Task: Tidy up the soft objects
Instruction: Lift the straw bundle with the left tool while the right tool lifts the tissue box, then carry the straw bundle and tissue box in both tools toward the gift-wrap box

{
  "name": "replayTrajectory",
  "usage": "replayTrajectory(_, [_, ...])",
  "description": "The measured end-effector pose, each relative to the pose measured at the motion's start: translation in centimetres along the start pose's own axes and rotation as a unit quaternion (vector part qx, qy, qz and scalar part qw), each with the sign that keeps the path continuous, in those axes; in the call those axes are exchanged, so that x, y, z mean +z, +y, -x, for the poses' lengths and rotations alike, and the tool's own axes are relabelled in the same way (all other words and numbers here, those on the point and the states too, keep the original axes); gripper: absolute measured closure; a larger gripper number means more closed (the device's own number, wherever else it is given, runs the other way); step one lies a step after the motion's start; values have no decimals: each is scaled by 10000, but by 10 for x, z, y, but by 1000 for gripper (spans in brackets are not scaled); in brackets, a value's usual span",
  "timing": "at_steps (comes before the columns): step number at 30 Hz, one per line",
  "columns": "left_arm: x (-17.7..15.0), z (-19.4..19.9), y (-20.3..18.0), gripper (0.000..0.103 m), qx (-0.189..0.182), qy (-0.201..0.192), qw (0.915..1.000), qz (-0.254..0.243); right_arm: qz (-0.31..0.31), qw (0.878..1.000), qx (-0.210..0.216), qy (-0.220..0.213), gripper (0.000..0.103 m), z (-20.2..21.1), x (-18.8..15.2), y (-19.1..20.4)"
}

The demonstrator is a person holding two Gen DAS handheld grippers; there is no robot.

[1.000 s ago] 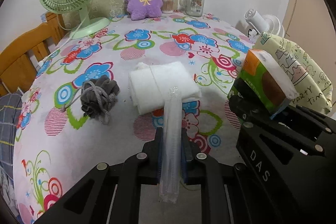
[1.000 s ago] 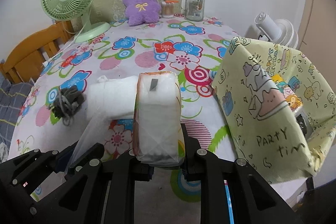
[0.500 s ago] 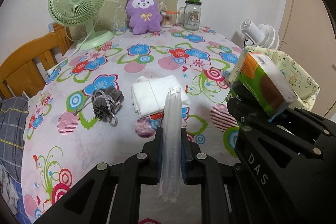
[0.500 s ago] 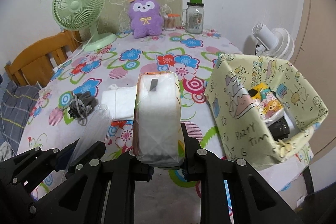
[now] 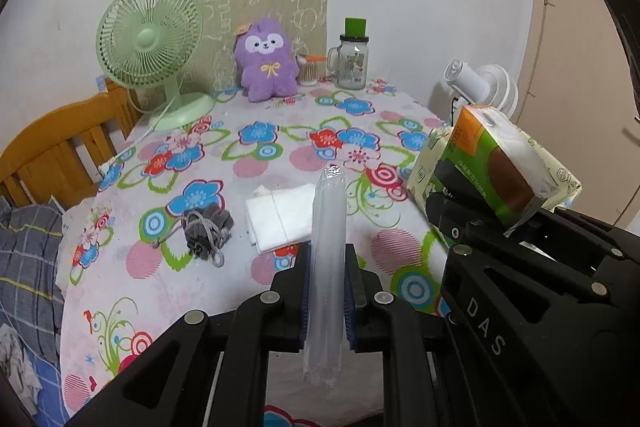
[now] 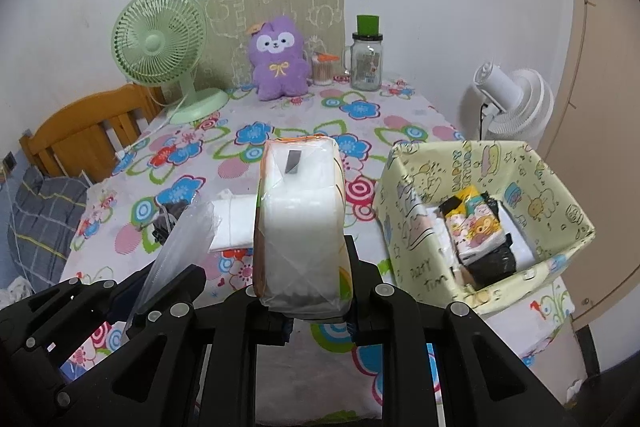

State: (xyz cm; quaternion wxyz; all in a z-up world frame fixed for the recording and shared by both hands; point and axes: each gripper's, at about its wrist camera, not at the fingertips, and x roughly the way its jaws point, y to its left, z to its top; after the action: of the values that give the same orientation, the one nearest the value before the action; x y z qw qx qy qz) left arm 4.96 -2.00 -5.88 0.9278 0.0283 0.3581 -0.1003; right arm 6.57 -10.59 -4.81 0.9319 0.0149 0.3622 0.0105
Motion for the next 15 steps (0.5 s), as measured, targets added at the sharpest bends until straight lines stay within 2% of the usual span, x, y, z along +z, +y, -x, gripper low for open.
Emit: replayTrajectory(15, [21,25,-19,91,-22,-297,9995,-96,2,9996,96,-256,81,31,20,-18])
